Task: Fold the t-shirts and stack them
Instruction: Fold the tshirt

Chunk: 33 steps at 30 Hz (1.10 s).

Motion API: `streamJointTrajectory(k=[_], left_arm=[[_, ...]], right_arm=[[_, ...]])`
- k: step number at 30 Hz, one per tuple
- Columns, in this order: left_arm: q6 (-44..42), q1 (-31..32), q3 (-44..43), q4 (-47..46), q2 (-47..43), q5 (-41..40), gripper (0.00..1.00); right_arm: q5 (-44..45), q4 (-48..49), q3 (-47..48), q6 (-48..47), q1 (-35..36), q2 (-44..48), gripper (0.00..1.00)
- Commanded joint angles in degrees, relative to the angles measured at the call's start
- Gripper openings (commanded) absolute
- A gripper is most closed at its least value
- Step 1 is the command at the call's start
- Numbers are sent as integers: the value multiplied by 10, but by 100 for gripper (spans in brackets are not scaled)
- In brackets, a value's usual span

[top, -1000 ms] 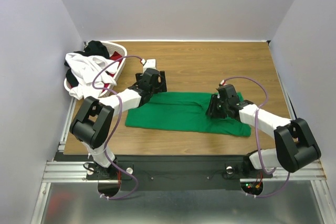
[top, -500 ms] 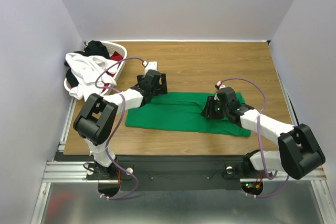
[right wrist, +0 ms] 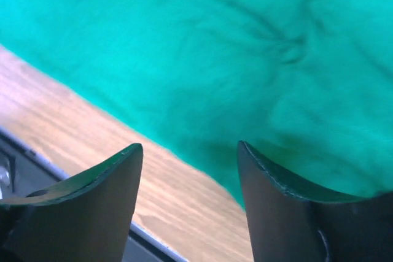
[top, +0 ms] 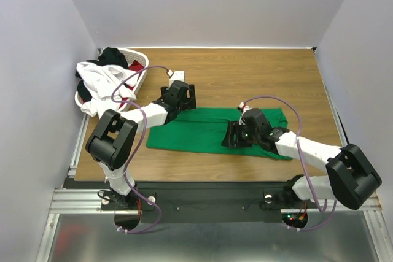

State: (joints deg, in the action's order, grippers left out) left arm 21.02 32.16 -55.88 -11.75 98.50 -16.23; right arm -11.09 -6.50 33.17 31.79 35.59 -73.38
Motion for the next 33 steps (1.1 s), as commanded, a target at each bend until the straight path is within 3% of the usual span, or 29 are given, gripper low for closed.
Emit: streamJointTrajectory(k=[1,3,7,13,24,33], left_arm=[[-6,3,-28,-15,-1,1,97],[-6,3,-29,-14,1,2,97],[-6,3,-29,-15,0,1,97],[-10,5,-34,-13,-1,8,97],[-18,6,-23,-13,-16,1,97],[-17,6,-16,-20,-20,6,97]], right_arm=[[3,-7,1,12,28,27,72],[15,-22,2,15,30,40,72],[134,-47,16,21,30,83,77],[248,-60,81,-5,-8,30,82],[300,-73,43,-7,-78,21,82],[249,-79,7,16,-80,24,82]])
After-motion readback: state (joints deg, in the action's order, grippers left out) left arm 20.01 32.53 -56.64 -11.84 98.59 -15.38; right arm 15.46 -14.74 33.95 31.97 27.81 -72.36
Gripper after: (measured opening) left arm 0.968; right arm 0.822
